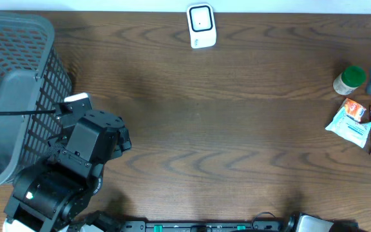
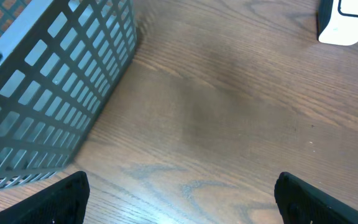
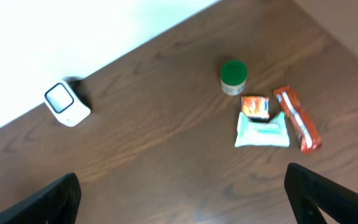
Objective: Scan the item barcode
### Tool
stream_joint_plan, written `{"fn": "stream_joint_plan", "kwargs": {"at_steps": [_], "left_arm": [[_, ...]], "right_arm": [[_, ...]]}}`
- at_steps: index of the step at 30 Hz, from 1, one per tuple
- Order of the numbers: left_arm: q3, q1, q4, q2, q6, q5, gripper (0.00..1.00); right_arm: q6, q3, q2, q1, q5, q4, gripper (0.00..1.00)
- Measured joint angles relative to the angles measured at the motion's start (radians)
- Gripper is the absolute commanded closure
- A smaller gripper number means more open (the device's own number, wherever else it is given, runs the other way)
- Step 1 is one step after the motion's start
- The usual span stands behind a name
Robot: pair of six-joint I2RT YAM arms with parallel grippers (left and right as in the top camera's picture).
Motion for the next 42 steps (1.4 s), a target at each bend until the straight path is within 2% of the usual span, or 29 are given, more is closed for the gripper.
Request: {"fn": "stream_joint_plan", "kwargs": {"at_steps": [7, 13, 18, 24, 29, 38, 42], "left_arm": [[0.000, 0.000, 0.000, 0.000, 0.000, 0.000, 0.05], [0.000, 0.000, 0.000, 0.000, 0.000, 0.000, 0.05], [0.000, 0.000, 0.000, 0.000, 0.000, 0.000, 0.05], [0.000, 0.000, 0.000, 0.000, 0.000, -0.001, 0.05], [0.000, 0.000, 0.000, 0.000, 0.000, 0.000, 0.05], [0.000, 0.000, 0.000, 0.000, 0.000, 0.000, 0.05], [0.000, 0.000, 0.000, 0.000, 0.000, 0.000, 0.05]], "right_arm": [[-0.126, -0.001, -0.069, 0.000, -0.024, 0.074, 0.01], [-0.258, -0.034, -0.169, 0.000, -0.138, 0.309, 0.01], [-0.325, -0.167, -0.328, 0.016, -0.236, 0.516, 0.01], [-0.375, -0.509, -0.559, 0.076, -0.279, 0.814, 0.01], [-0.397, -0.907, -0.750, 0.115, -0.285, 1.067, 0.01], [-0.404, -1.482, -1.056, 0.203, -0.287, 1.386, 0.01], [-0.404, -1.641, -1.134, 0.229, -0.290, 1.503, 0.01]]}}
